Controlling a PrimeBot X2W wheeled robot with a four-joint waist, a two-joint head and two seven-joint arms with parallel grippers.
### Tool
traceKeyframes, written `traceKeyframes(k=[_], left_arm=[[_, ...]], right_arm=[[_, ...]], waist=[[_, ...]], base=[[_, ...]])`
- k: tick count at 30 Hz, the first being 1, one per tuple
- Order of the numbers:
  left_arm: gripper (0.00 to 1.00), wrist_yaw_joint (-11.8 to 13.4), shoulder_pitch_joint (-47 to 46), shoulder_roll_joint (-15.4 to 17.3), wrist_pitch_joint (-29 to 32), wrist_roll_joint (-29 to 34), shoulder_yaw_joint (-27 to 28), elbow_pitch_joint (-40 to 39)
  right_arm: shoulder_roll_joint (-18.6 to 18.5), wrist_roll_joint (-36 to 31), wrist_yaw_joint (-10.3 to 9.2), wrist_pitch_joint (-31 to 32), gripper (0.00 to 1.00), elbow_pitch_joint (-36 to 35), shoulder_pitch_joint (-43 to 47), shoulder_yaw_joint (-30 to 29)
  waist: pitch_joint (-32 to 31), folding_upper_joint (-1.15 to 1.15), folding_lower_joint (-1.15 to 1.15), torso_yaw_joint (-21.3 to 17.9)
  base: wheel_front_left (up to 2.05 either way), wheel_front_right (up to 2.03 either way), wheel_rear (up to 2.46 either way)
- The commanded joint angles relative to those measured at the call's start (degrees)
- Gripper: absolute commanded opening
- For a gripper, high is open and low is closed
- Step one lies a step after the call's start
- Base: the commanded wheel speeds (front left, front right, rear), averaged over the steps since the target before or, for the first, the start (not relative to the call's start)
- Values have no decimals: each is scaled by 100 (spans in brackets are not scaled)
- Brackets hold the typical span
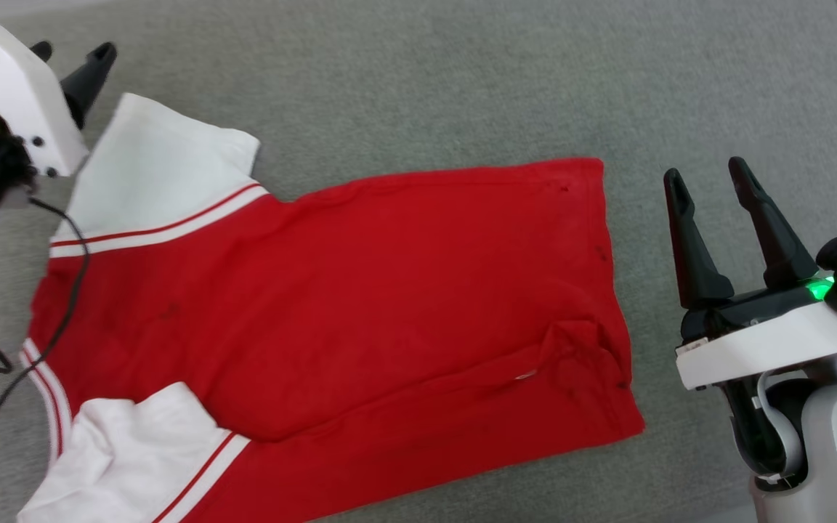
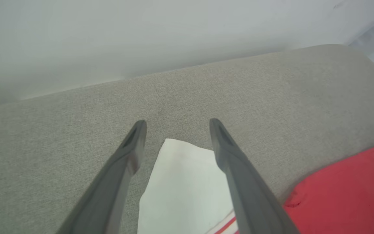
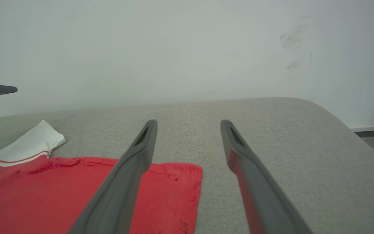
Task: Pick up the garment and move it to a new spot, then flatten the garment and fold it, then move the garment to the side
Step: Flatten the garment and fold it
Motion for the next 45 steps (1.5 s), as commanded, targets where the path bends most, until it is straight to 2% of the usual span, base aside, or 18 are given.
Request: traceKeyframes(k=[1, 5, 8, 11, 16, 17, 18, 19, 28, 31, 34, 40, 45], left_arm=[[100, -70, -212, 143, 483, -88, -80, 162], [100, -19, -445, 404, 1697, -304, -258, 432], [100, 68, -512, 535, 2253, -396, -327, 467], [100, 185, -464, 603, 2538, -431, -376, 486], [100, 328, -235, 532, 2632, -484, -430, 647], [63, 352, -163, 488, 2628, -504, -434, 687], [3, 373, -114, 430, 2549, -536, -411, 706], [0, 390, -56, 361, 2493, -582, -383, 745], [0, 320, 68, 151, 2038, -583, -357, 973], [0, 259, -102, 108, 1746, -441, -363, 927], [0, 202, -320, -4, 1429, -296, -401, 825], [0, 73, -561, -296, 1045, -107, -543, 577], [0, -34, -669, -395, 789, 12, -610, 307]], right_arm=[[56, 26, -2, -64, 100, 17, -99, 20], [133, 70, -2, -122, 100, 91, -83, 61], [164, 131, -2, -163, 100, 144, -92, 101], [187, 162, -2, -185, 100, 184, -105, 113], [205, 213, -2, -169, 100, 257, -96, 141], [209, 230, -2, -160, 100, 278, -93, 146], [215, 249, -1, -153, 100, 292, -100, 152], [218, 248, -2, -144, 100, 312, -106, 159], [56, 543, -2, 258, 100, 499, -220, 85], [-25, 897, -2, 772, 100, 760, -384, -17], [-199, 1234, -2, 1585, 100, 1266, -694, -161], [-502, 1400, -2, 2875, 100, 2159, -1481, -164], [-582, 1372, -2, 3471, 100, 2752, -2106, -74]], waist=[[356, 0, -2, -324], [508, 0, -2, -476], [610, 0, -2, -563], [725, 0, -2, -631], [811, 0, -2, -697], [822, 0, -2, -705], [833, 0, -2, -712], [832, 0, -2, -718], [552, 0, -2, -547], [414, 0, -2, -399], [290, 0, -2, -200], [254, 0, -2, 267], [418, 0, -2, 557]], base=[[0, 0, 0], [0, 0, 0], [0, 0, 0], [0, 0, 0], [0, 0, 0], [0, 0, 0], [0, 0, 0], [0, 0, 0], [0, 0, 0], [0, 0, 0], [0, 0, 0], [0, 0, 0], [0, 0, 0]])
